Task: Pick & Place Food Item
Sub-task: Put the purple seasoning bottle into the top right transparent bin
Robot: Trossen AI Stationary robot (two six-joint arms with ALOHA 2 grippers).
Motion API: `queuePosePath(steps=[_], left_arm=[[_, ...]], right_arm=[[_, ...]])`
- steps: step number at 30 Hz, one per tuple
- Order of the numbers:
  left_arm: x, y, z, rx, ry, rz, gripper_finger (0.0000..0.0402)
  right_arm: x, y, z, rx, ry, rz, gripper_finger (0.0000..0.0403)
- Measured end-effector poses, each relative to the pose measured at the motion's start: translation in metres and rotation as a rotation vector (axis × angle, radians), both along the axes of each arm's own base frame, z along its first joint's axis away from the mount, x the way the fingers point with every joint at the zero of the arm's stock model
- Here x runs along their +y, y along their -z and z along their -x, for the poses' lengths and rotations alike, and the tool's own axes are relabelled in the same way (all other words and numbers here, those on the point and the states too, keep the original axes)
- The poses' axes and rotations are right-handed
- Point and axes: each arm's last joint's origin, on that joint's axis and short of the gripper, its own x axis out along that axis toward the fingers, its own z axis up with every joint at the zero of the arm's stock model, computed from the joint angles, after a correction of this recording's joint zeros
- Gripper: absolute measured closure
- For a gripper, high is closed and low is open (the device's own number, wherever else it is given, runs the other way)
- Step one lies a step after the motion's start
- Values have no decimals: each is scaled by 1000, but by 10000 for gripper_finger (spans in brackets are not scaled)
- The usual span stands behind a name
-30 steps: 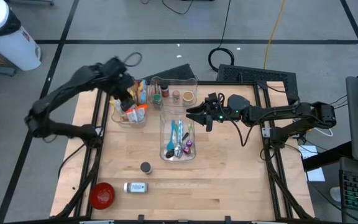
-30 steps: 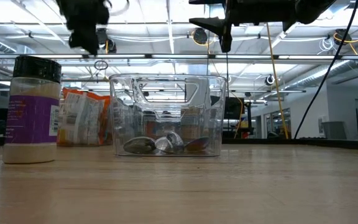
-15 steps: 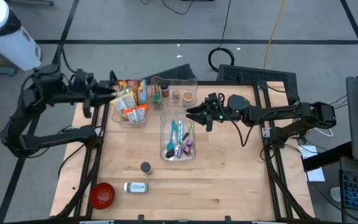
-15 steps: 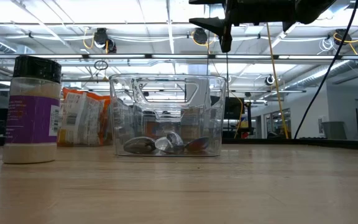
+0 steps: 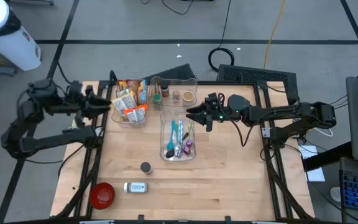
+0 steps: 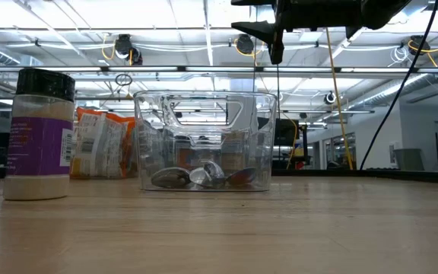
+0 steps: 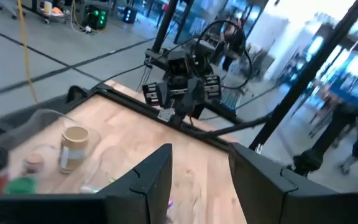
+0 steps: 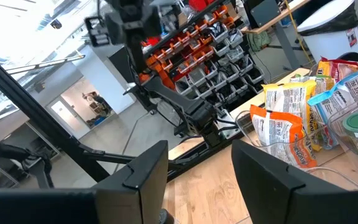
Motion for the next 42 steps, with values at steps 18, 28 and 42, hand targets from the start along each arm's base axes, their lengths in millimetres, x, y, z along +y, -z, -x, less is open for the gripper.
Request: queuePosePath(steps=[18, 28, 42], left_arm=[[1, 68, -55, -263, 166, 290, 238], [-33, 71, -74, -175, 205, 319, 238], [-76, 40, -98, -193, 120, 220, 238]], right_arm=[[0, 0, 0, 0, 0, 0, 234], [0, 0, 0, 1, 0, 0, 234], [0, 0, 0, -4, 0, 0, 234]])
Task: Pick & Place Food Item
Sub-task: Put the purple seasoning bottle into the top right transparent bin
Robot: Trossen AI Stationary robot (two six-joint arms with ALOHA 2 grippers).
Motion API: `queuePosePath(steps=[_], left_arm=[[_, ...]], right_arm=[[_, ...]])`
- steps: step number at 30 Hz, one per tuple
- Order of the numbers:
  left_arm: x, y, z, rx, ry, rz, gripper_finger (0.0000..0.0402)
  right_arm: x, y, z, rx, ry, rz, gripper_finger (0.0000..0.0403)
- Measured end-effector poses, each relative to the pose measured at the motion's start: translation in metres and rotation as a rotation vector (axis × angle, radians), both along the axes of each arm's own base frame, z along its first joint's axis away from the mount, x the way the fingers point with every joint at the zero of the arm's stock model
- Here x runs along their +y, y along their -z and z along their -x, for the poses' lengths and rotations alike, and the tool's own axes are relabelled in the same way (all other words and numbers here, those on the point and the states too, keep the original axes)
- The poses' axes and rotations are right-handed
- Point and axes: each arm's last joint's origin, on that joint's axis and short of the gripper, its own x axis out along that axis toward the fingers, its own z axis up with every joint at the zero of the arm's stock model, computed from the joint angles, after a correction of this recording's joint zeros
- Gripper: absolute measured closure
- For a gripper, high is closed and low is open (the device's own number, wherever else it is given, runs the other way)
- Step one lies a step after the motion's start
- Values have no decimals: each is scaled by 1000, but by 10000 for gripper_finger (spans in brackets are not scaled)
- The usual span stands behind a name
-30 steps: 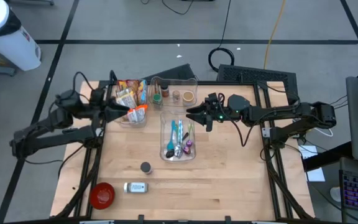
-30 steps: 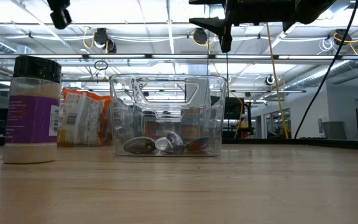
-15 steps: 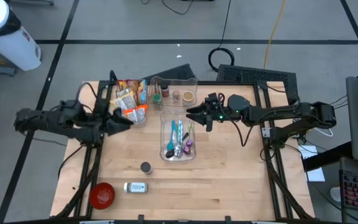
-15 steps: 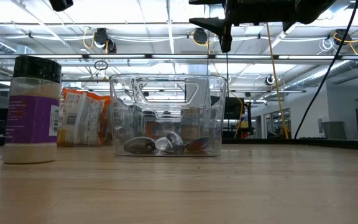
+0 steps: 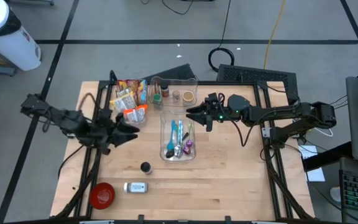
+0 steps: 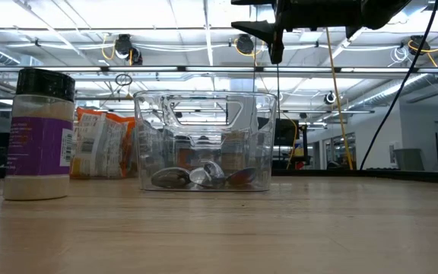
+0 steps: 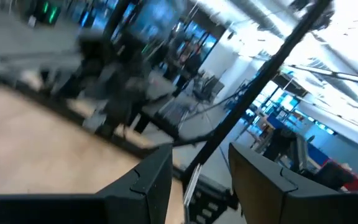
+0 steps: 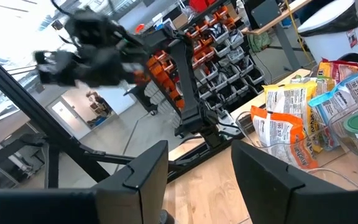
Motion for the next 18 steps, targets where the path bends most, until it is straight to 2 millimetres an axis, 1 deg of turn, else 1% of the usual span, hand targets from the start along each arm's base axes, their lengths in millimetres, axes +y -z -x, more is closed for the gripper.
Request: queuePosePath(steps=[3, 6, 9, 11, 16, 18], left_arm=[[-6, -27, 1, -60, -14, -79, 238], [-11, -44, 0, -106, 2, -177, 238], [-16, -49, -2, -135, 71, -267, 238], [-18, -49, -6, -156, 79, -286, 238], [-18, -58, -17, -265, 8, -232, 238], [-18, -60, -21, -291, -13, -234, 238]], right_arm=[[0, -1, 0, -6, -3, -31, 234], [0, -1, 0, -8, -5, -62, 234], [0, -2, 0, -17, -5, -62, 234], [0, -2, 0, -17, -6, -73, 234], [1, -4, 0, -40, -9, -86, 234], [1, -5, 0, -57, -10, -94, 234]])
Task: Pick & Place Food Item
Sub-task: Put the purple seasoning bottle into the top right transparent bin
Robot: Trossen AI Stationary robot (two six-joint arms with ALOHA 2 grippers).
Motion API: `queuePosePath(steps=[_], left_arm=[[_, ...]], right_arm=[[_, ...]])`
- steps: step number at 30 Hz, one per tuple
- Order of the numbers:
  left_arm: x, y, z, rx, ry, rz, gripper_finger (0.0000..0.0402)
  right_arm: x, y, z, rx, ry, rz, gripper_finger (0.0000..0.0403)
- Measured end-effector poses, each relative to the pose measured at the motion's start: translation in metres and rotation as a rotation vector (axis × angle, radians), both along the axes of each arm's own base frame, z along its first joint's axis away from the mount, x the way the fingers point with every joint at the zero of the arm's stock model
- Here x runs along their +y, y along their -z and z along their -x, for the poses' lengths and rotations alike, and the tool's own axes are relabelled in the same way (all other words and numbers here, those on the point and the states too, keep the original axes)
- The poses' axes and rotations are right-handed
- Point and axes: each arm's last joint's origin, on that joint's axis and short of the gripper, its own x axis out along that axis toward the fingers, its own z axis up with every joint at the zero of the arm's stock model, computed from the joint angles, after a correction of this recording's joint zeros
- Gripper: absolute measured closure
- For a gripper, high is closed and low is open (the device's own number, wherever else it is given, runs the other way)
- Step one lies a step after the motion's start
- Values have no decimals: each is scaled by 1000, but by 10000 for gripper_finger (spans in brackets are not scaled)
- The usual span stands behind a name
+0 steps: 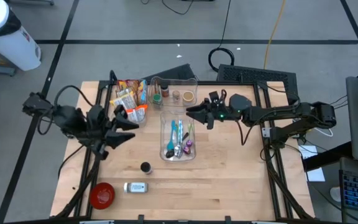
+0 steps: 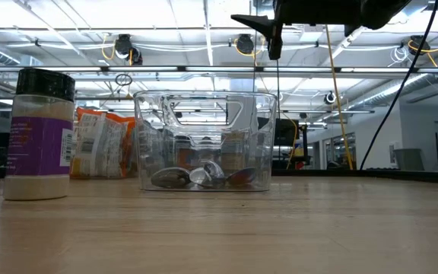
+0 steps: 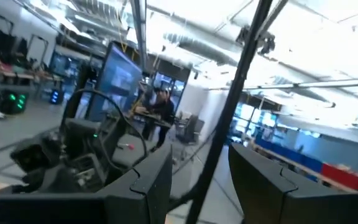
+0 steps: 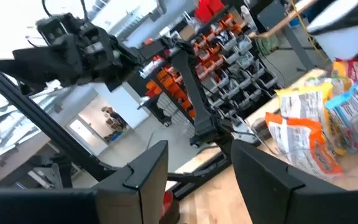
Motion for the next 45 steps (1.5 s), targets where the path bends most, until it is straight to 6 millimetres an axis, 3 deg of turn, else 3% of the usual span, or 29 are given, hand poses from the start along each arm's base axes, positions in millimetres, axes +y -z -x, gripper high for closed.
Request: queuePosePath(steps=[6, 11, 23, 35, 45], left_arm=[[-3, 13, -7, 109, -40, -147, 238], [-2, 31, -7, 373, -41, -218, 238], [7, 60, 16, 935, 25, -201, 238], [-24, 106, -29, 1222, 267, -319, 238], [-25, 130, -48, 1351, 234, -356, 238]], right_arm=[[0, -7, 1, -70, 0, 10, 234], [0, -8, 1, -86, 0, 10, 234], [0, -7, 1, -73, 8, 66, 234], [0, -2, 0, -16, 10, 85, 234], [0, 3, 0, 29, 8, 79, 234]])
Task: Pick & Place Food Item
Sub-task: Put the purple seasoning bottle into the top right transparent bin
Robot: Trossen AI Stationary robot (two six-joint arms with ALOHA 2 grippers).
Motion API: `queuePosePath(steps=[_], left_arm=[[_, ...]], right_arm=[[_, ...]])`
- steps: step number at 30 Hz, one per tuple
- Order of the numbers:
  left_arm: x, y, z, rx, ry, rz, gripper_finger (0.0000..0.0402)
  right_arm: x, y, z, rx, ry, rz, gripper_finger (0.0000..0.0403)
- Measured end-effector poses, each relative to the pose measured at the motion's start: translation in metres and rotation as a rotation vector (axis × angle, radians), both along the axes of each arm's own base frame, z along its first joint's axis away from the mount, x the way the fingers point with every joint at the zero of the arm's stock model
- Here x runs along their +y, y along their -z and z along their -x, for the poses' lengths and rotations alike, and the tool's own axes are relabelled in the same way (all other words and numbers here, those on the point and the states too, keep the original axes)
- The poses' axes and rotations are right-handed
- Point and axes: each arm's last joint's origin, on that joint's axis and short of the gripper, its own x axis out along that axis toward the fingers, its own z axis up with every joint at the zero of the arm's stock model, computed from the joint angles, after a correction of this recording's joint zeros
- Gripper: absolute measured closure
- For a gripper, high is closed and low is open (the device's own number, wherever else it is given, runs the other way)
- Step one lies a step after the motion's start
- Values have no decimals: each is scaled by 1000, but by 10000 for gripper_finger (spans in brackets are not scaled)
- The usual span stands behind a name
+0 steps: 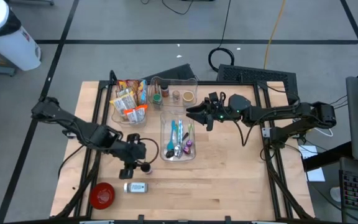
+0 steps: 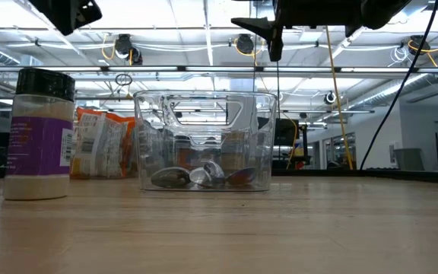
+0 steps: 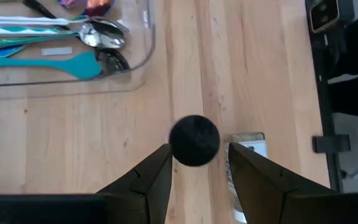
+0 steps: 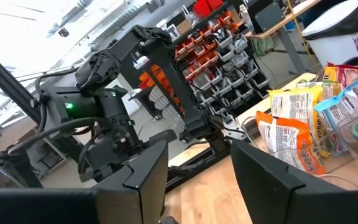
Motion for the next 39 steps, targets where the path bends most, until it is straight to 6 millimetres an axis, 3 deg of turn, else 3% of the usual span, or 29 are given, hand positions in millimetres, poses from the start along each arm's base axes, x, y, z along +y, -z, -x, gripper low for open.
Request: queuePosePath(steps=[6, 21, 28, 39], left_arm=[[8, -1, -6, 4, -21, 51, 223], [10, 7, -14, 45, -29, 73, 111], [6, 20, -22, 99, 10, 59, 84], [6, 21, -23, 113, 14, 63, 53]], right_arm=[[0, 0, 0, 0, -1, -7, 234], [0, 3, 0, 32, -3, -10, 234], [0, 3, 0, 36, -3, -9, 234], [0, 7, 0, 67, -2, -14, 234]])
